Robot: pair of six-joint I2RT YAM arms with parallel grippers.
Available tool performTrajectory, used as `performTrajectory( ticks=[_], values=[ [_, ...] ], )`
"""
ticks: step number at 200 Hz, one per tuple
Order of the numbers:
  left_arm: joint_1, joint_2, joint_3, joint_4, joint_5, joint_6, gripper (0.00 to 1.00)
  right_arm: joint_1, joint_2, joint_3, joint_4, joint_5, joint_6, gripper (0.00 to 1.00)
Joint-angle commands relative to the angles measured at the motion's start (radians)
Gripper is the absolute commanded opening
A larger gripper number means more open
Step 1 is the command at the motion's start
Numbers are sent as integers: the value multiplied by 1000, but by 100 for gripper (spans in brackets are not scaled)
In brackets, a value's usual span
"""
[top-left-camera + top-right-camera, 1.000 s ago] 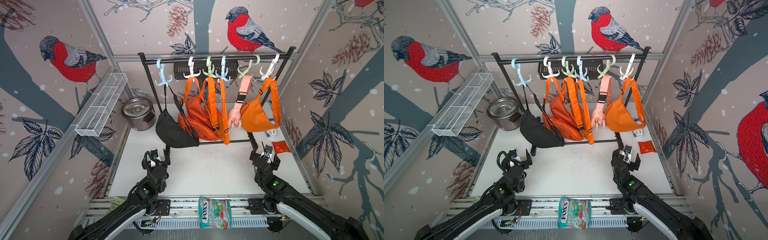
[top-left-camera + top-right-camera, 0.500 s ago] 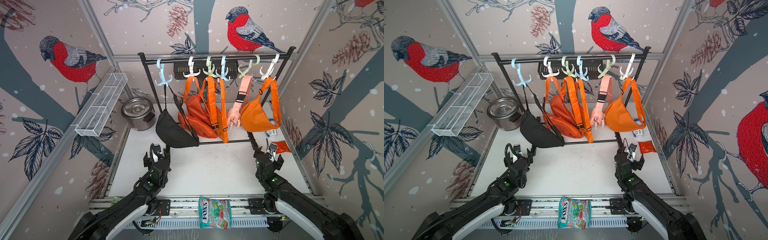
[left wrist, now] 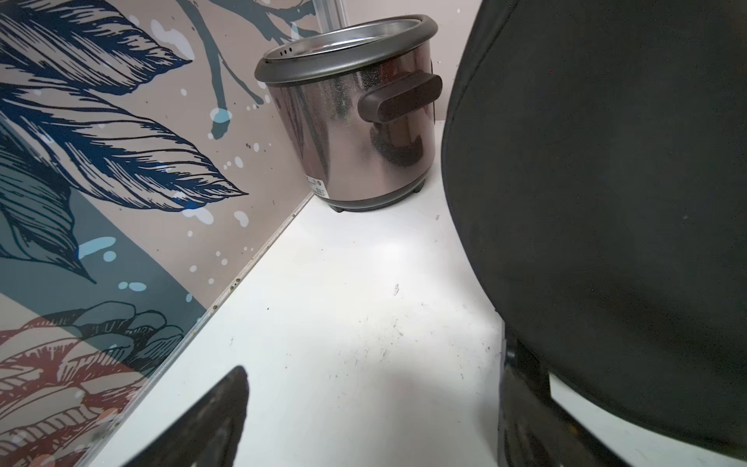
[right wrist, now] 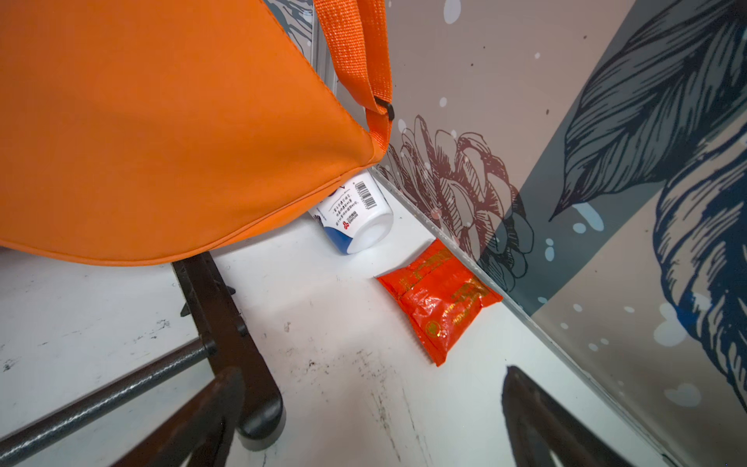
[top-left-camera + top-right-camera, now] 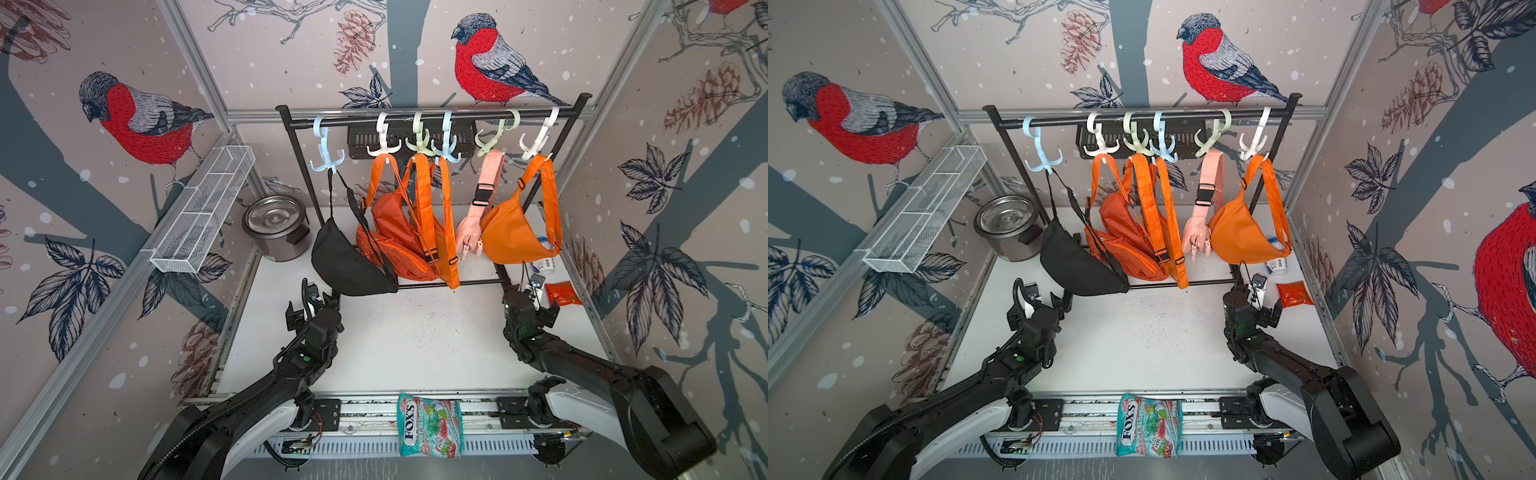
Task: Hang the bag on a hook
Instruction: Reset both arms
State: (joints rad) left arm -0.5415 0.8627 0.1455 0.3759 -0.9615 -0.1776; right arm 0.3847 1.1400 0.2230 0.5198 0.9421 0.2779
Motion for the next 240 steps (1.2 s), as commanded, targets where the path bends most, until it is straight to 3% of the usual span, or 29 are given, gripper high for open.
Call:
performTrajectory(
  ticks=[1, 77, 97, 110, 138, 171, 186, 208, 240],
  values=[
    [7, -21, -19, 107, -35, 13, 95, 1, 64, 31, 142, -3, -60, 99],
    [82, -57, -56, 187, -21, 32, 95, 23, 246, 105, 285, 21, -159, 100],
    [101, -46, -49, 181, -5, 22, 95, 75, 289, 107, 364, 105, -221, 98],
    [106, -39, -47, 188, -4, 23, 94, 127, 343, 99, 475, 152, -335, 96],
    [119, -40, -61, 232, 2, 36, 94, 201, 608, 67, 1075, 283, -774, 98],
    [143, -44, -76, 274, 20, 46, 94, 227, 766, 113, 1314, 276, -965, 99],
    [151, -44, -84, 299, 23, 49, 94, 230, 748, 103, 1294, 255, -941, 99],
    [170, -48, -97, 334, 44, 51, 94, 205, 639, 77, 1126, 198, -793, 99],
    [203, -53, -121, 393, 76, 48, 94, 67, 387, 40, 770, 1, -439, 100]
  ],
)
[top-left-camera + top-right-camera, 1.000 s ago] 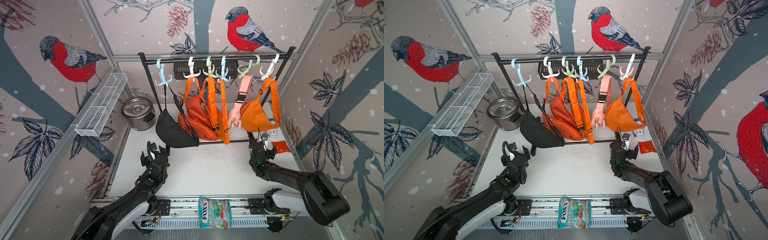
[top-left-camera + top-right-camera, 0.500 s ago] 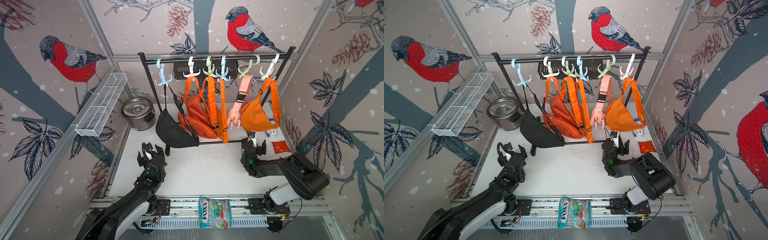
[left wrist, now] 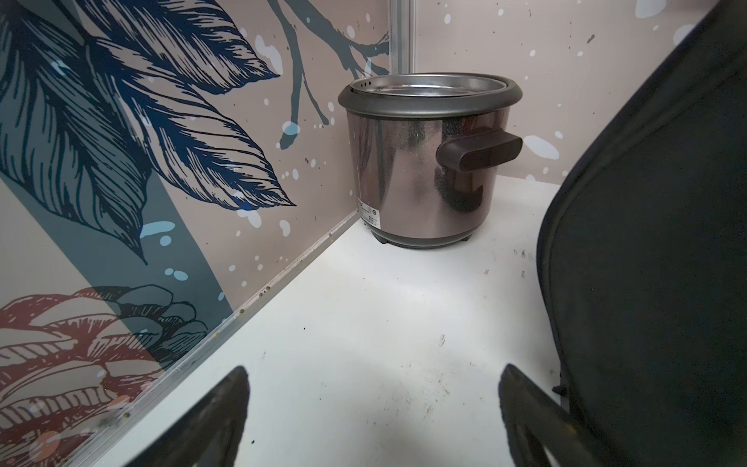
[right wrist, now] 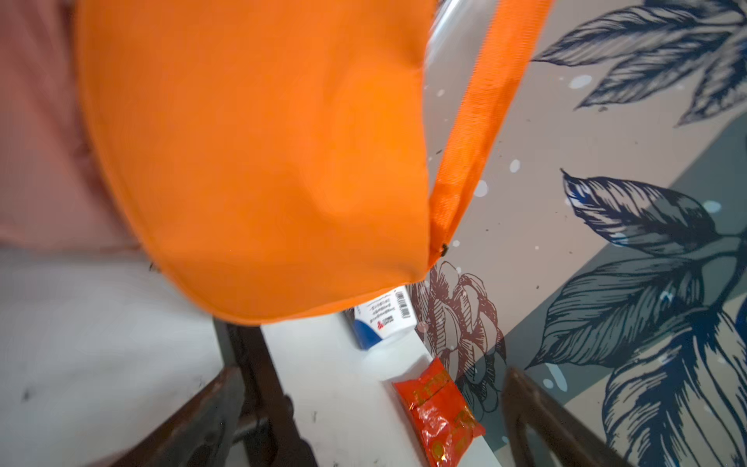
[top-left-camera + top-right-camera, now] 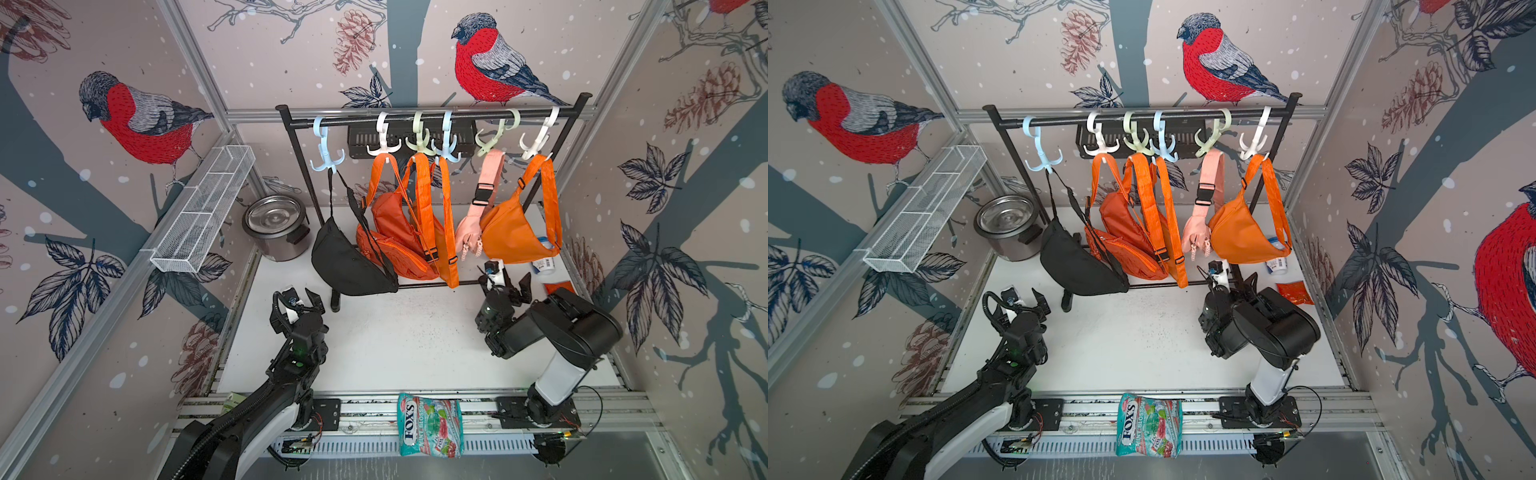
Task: Hang the bag on a hook
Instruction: Reset both arms
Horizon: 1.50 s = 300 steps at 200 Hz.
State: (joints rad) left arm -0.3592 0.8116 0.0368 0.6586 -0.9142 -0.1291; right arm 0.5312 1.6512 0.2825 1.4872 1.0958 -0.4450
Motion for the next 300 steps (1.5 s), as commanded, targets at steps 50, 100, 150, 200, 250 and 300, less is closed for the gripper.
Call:
performTrajectory(
  ticks=[50, 100, 150, 200, 250, 300],
  values=[
    [83, -8, -55, 215, 87, -25, 95, -249, -266, -102, -230, -288, 468, 99],
    [128, -3, -81, 275, 124, -47, 95, -286, -166, -210, 95, -387, 425, 99],
    [151, 35, -98, 357, 181, -32, 95, -309, -158, -280, 200, -553, 411, 99],
    [161, 88, -120, 472, 213, -18, 99, -328, -49, -295, 352, -608, 396, 99],
    [169, 185, -80, 514, 314, 25, 99, -487, -149, -114, -153, -706, 584, 99],
    [173, 291, -53, 597, 360, 58, 99, -440, -140, -82, -202, -663, 542, 99]
  ],
)
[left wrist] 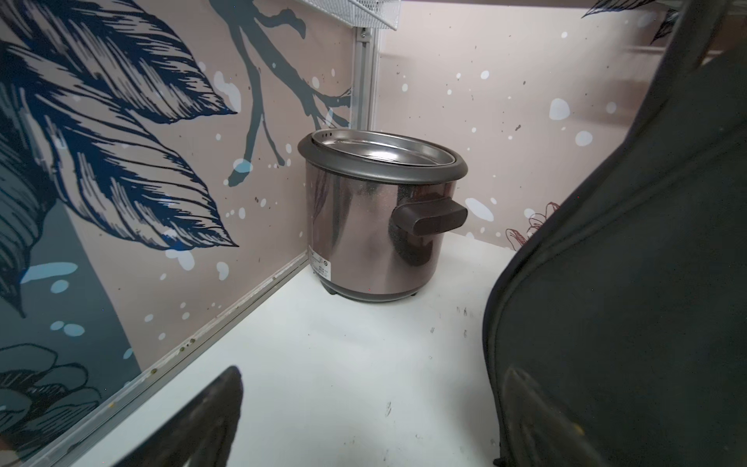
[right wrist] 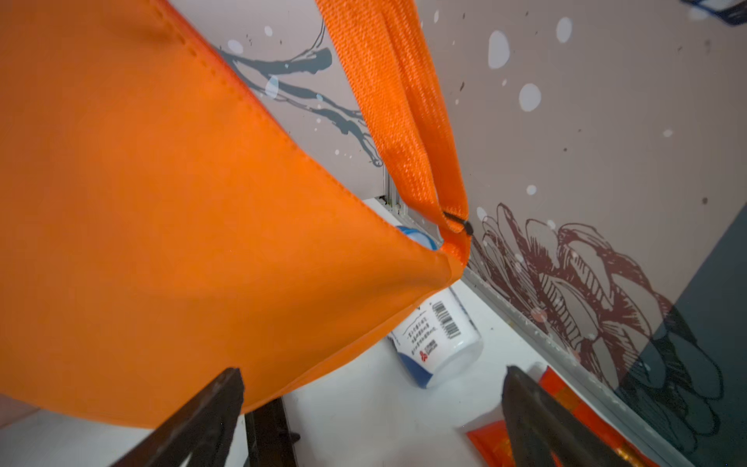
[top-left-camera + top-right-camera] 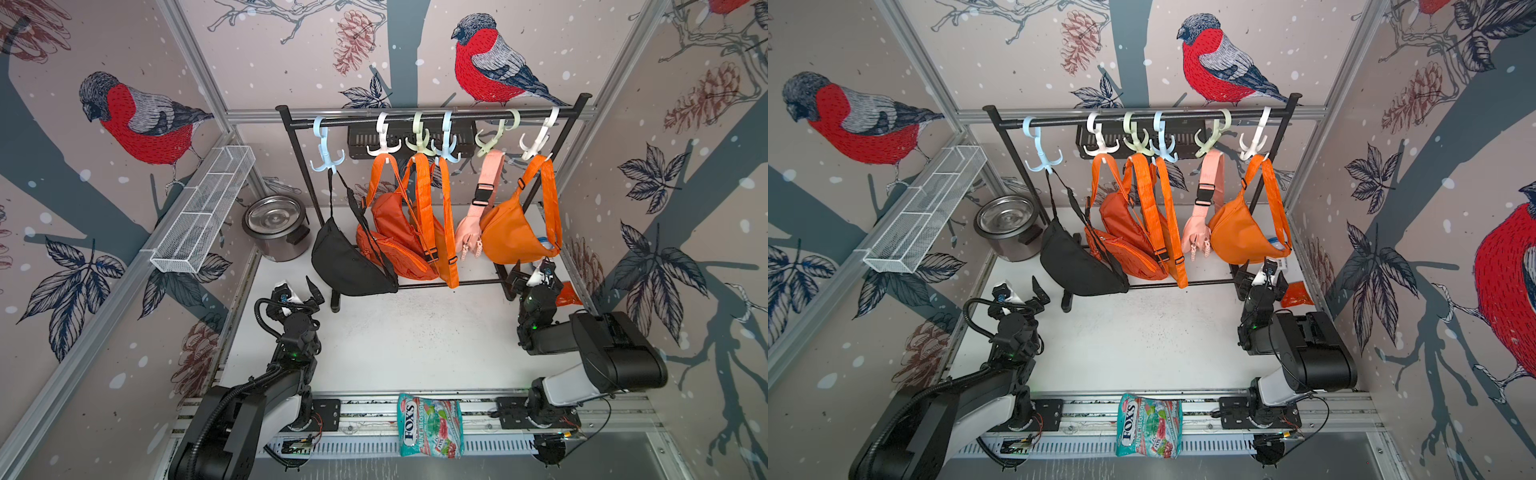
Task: Hang the bag on a hook
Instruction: Reset both arms
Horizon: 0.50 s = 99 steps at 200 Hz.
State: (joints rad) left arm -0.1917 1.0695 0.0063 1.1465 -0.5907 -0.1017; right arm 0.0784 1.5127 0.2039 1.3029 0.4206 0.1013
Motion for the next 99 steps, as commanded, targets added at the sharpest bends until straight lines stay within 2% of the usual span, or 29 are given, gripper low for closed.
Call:
performTrajectory(
  ticks=[1, 20, 33, 51, 60, 67, 85, 99],
  values=[
    [6, 35, -22, 112, 37, 32, 99, 14, -1, -5, -15, 14, -5, 99],
    [32, 84, -25, 184, 49, 44, 99, 38, 1, -23, 25, 46, -25, 99],
    [83, 113, -38, 229, 93, -3, 99, 47, -2, -45, 68, 63, -31, 99],
    [133, 231, -64, 380, 154, -41, 99, 41, -8, -76, 119, 60, -21, 100],
    [135, 309, -52, 442, 211, -10, 99, 35, -12, -75, 111, 55, -16, 99],
    [138, 362, -38, 488, 312, 46, 99, 35, -10, -75, 111, 53, -15, 99],
    [132, 449, 20, 474, 505, 156, 99, 35, -10, -66, 96, 51, -17, 99],
    [93, 417, 36, 396, 508, 202, 99, 35, -1, -31, 38, 47, -20, 99]
  ],
)
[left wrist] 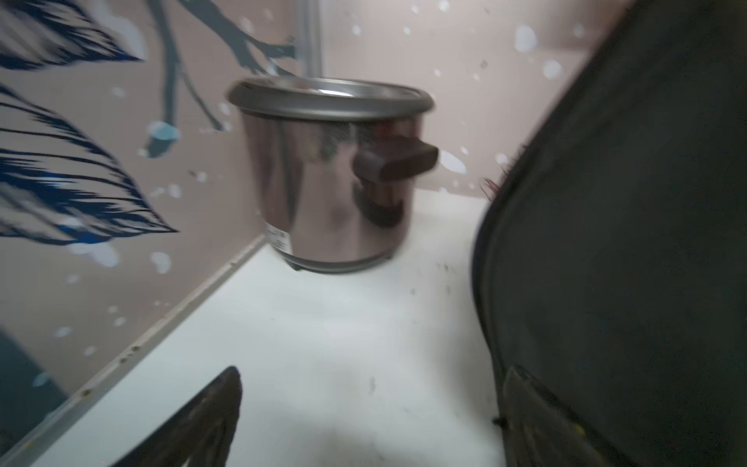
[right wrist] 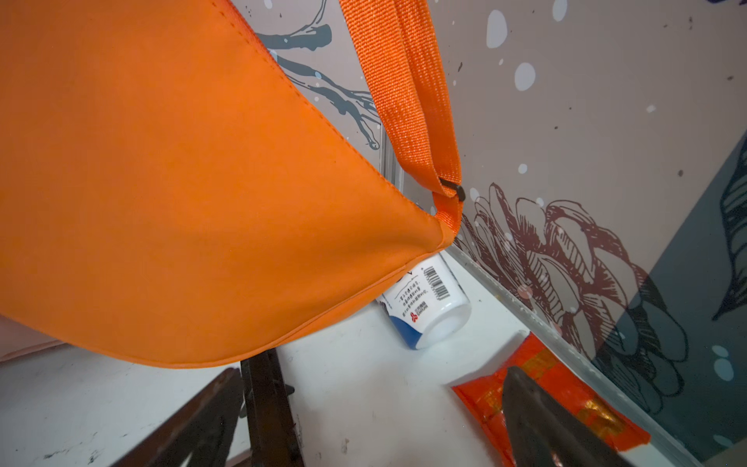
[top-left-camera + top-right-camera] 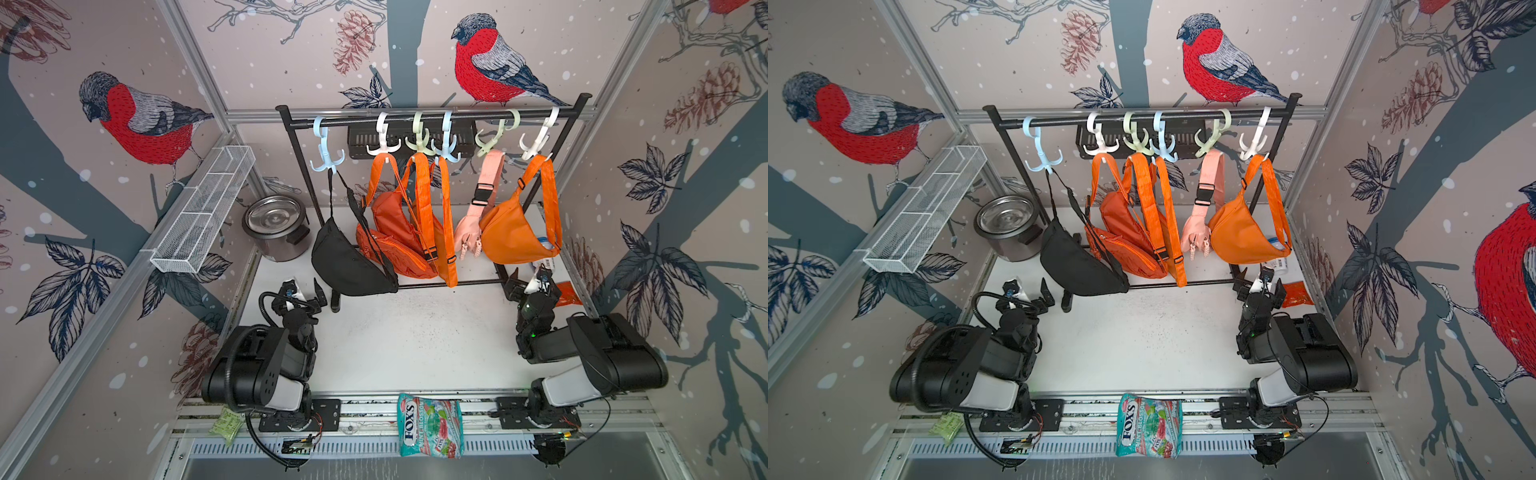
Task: Hang the bag on a hook
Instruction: Reset both arms
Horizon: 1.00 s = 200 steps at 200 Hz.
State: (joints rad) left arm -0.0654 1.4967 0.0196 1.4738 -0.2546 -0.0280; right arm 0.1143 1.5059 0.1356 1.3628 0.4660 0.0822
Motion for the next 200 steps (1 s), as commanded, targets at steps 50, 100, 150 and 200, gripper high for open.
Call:
performTrajectory(
  ticks=[50, 100, 150, 200],
  values=[
    [-48, -26, 55, -8, 149, 133, 99, -34, 8, 81, -107, -43, 28, 99],
    [104, 12, 275, -373, 290, -4, 99, -34, 6, 77, -102, -41, 27, 99],
    [104, 8, 272, -370, 291, -5, 99, -34, 7, 79, -104, -44, 27, 99],
    [104, 5, 266, -363, 294, -5, 99, -34, 6, 78, -103, -44, 28, 99]
  ],
)
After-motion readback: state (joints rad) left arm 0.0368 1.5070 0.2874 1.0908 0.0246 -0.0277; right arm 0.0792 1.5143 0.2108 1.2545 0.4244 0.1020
